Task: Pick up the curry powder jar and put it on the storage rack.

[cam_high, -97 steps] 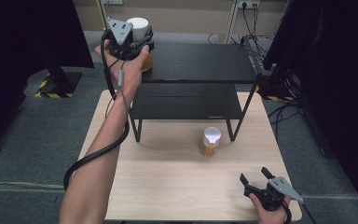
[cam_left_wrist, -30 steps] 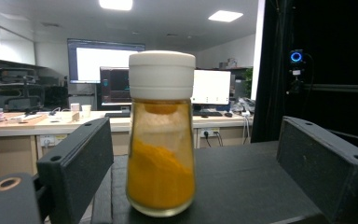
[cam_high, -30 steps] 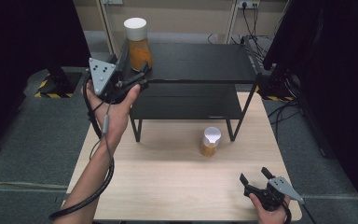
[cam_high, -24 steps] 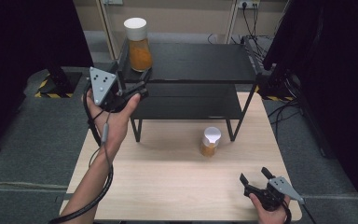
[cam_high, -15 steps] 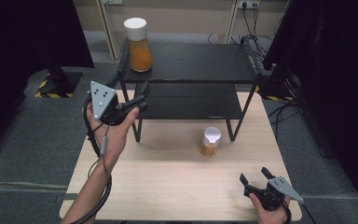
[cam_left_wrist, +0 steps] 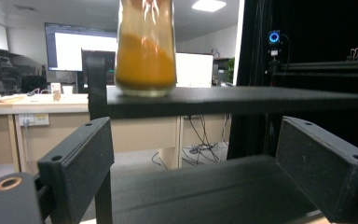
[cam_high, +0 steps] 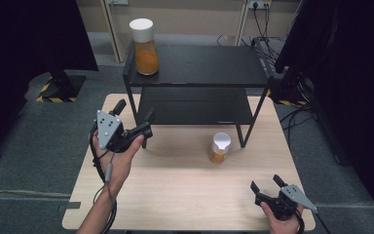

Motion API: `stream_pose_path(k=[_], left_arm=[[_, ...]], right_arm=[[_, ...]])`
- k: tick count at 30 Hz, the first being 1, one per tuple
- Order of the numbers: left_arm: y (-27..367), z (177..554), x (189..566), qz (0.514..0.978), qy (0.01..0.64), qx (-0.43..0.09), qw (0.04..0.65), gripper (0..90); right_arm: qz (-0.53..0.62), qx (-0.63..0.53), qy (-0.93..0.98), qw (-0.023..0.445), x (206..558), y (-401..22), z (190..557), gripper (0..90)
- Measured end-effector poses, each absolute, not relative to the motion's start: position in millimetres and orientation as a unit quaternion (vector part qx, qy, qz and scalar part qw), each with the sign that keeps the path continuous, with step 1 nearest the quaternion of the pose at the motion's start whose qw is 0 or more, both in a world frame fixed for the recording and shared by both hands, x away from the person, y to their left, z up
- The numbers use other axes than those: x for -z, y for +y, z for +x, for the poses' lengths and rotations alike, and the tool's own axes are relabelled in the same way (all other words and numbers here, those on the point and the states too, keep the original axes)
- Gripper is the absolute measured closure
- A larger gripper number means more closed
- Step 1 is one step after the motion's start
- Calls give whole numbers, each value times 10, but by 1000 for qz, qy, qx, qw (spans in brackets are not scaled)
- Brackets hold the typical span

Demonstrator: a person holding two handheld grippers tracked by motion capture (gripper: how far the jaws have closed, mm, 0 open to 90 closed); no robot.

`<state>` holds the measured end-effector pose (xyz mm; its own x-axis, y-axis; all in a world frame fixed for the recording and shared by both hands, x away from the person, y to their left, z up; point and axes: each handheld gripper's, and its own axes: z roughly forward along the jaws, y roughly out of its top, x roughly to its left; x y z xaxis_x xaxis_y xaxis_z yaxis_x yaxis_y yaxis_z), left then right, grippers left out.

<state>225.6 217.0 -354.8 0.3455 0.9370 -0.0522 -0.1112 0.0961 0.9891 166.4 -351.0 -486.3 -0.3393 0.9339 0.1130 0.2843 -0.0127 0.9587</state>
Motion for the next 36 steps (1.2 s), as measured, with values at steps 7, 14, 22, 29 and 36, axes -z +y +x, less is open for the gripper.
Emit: stream_pose_path(k=[7, 14, 22, 29, 36], left_arm=[[2166, 2183, 3752, 536, 400, -404, 624, 106], [2181, 2142, 3923, 542, 413, -393, 617, 106], [2202, 2091, 4083, 550, 424, -386, 608, 106], [2213, 2047, 4234, 556, 433, -383, 597, 106], [2215, 2021, 4426, 564, 444, -372, 588, 106]], right_arm=[[483, -522, 630, 311, 4862, -3508, 1662, 48], [483, -522, 631, 311, 4862, -3509, 1663, 48], [482, -522, 630, 312, 4864, -3509, 1661, 48], [483, -523, 631, 310, 4863, -3510, 1662, 48], [483, -524, 630, 310, 4865, -3512, 1661, 48]])
